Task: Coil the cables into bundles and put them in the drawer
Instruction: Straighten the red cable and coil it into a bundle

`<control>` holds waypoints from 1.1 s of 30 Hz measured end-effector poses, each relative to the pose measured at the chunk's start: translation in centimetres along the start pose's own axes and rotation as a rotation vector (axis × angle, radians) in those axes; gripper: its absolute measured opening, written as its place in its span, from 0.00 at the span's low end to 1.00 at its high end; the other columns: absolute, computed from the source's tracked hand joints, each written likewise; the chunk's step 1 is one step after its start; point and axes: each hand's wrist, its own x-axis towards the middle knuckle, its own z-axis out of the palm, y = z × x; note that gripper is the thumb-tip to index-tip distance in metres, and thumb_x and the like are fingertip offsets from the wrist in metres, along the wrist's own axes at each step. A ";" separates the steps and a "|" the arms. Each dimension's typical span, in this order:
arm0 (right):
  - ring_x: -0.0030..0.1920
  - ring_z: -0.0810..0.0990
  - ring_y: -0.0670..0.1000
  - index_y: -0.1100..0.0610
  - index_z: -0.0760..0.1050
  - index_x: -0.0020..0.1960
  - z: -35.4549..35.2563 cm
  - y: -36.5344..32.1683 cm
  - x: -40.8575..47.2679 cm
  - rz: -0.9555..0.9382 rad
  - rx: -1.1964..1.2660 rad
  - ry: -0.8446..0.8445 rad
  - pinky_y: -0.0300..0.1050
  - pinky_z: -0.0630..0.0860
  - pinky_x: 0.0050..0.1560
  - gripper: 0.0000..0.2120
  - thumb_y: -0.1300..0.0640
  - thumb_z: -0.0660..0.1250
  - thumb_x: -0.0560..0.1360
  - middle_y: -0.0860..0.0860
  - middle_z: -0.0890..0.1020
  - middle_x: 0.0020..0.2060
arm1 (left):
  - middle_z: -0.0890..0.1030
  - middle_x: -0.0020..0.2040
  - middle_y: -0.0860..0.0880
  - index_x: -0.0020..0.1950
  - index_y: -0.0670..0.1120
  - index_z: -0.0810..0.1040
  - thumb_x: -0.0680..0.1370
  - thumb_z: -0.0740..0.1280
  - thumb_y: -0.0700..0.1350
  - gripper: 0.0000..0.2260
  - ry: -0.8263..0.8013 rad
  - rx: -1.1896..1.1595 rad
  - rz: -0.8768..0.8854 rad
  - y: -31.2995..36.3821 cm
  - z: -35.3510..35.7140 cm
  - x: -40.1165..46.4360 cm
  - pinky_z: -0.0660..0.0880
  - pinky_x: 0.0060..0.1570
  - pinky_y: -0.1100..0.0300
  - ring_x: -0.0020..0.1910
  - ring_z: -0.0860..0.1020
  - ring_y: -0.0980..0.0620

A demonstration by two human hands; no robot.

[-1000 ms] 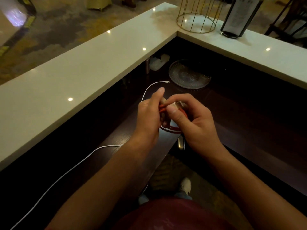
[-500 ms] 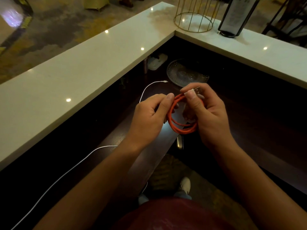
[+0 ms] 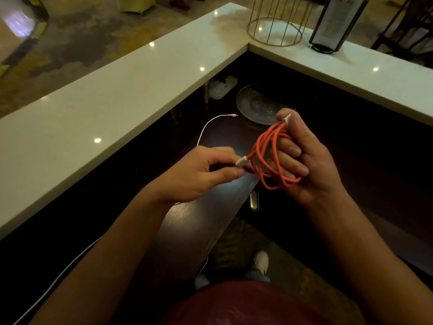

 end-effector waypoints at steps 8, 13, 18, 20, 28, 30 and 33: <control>0.18 0.61 0.42 0.55 0.76 0.53 0.0 0.1 -0.2 -0.055 -0.197 0.102 0.33 0.59 0.18 0.09 0.52 0.59 0.82 0.48 0.66 0.27 | 0.80 0.38 0.51 0.49 0.45 0.82 0.78 0.68 0.45 0.05 0.089 -0.038 0.026 0.3 0.4 -0.9 0.73 0.39 0.67 0.35 0.76 0.60; 0.18 0.61 0.43 0.55 0.76 0.54 0.1 0.5 -0.3 -0.053 -0.339 0.138 0.33 0.60 0.19 0.10 0.53 0.57 0.84 0.49 0.66 0.26 | 0.75 0.33 0.44 0.45 0.40 0.78 0.81 0.67 0.42 0.08 0.277 -0.127 0.079 0.0 0.1 -1.0 0.69 0.32 0.66 0.31 0.72 0.55; 0.18 0.63 0.45 0.55 0.77 0.52 0.3 0.7 -0.7 -0.023 -0.581 0.114 0.35 0.61 0.20 0.10 0.51 0.61 0.81 0.51 0.67 0.26 | 0.72 0.28 0.51 0.36 0.43 0.77 0.75 0.65 0.46 0.10 0.520 -0.281 0.116 -0.2 -0.4 -0.6 0.60 0.27 0.56 0.25 0.67 0.55; 0.19 0.62 0.44 0.58 0.76 0.52 0.1 0.2 -0.9 -0.002 -0.599 0.136 0.35 0.60 0.20 0.10 0.52 0.62 0.80 0.49 0.68 0.25 | 0.69 0.25 0.53 0.34 0.47 0.76 0.75 0.64 0.44 0.10 0.618 -0.370 0.155 -0.2 -1.3 -0.7 0.56 0.27 0.54 0.24 0.64 0.53; 0.20 0.59 0.40 0.55 0.76 0.47 -0.9 -1.1 -0.9 -0.032 -0.404 0.230 0.31 0.55 0.18 0.08 0.52 0.62 0.79 0.47 0.65 0.26 | 0.72 0.27 0.50 0.33 0.48 0.75 0.74 0.63 0.41 0.10 0.454 -0.345 0.099 -1.2 -3.1 -1.8 0.61 0.28 0.56 0.25 0.67 0.51; 0.21 0.60 0.41 0.56 0.75 0.47 -1.0 -0.7 -0.6 -0.057 -0.396 0.248 0.31 0.56 0.18 0.07 0.52 0.62 0.79 0.47 0.65 0.26 | 0.74 0.29 0.49 0.34 0.45 0.76 0.74 0.63 0.44 0.09 0.280 -0.256 0.036 -1.5 -2.7 -2.0 0.67 0.31 0.59 0.27 0.70 0.51; 0.23 0.61 0.43 0.57 0.74 0.50 -1.0 0.2 -0.4 -0.076 -0.532 0.242 0.32 0.59 0.20 0.08 0.53 0.62 0.80 0.48 0.66 0.27 | 0.78 0.34 0.45 0.39 0.39 0.79 0.78 0.63 0.43 0.12 0.103 -0.112 -0.052 -1.3 -2.0 -1.9 0.72 0.36 0.62 0.33 0.75 0.51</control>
